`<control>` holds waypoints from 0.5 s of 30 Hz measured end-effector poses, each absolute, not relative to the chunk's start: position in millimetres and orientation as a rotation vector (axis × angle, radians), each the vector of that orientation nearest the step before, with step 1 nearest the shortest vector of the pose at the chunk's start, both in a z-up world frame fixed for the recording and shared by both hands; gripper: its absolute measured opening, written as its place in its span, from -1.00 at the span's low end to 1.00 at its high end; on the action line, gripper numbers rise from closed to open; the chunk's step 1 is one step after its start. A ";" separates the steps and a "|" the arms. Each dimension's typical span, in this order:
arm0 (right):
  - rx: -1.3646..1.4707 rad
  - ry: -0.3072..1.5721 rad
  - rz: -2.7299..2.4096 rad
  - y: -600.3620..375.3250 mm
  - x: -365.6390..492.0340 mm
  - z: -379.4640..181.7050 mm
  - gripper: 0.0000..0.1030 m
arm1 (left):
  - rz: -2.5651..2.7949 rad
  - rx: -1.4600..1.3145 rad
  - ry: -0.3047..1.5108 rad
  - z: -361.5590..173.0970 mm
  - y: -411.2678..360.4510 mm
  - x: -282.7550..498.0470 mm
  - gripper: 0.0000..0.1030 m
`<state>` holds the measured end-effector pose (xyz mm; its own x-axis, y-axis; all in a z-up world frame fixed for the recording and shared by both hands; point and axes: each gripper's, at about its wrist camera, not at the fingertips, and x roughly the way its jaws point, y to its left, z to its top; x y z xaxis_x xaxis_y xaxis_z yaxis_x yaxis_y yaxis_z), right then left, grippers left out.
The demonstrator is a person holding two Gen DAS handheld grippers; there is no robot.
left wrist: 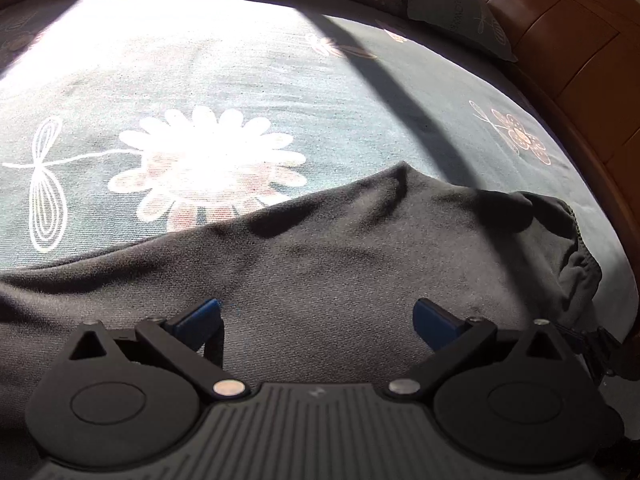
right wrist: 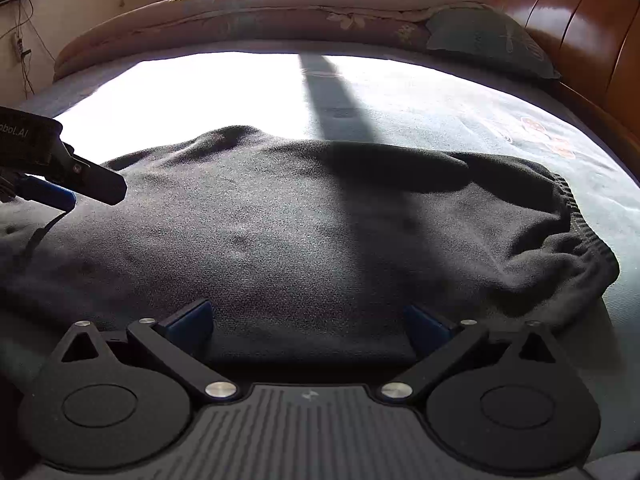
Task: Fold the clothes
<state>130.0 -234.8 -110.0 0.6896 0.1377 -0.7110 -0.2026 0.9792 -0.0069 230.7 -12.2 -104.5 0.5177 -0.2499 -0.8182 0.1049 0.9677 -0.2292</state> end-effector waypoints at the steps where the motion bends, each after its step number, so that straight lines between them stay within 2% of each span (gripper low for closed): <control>1: -0.088 0.787 0.190 -234.6 130.0 -110.1 1.00 | -0.193 -0.162 1.005 -103.2 -11.7 235.5 0.98; 8: -0.091 0.784 0.190 -235.1 129.7 -110.2 1.00 | -0.383 -0.219 0.993 -74.6 -41.9 251.9 0.98; 15: -0.092 0.778 0.191 -235.0 128.8 -110.3 1.00 | -0.442 -0.308 1.055 -97.2 -66.0 272.4 0.98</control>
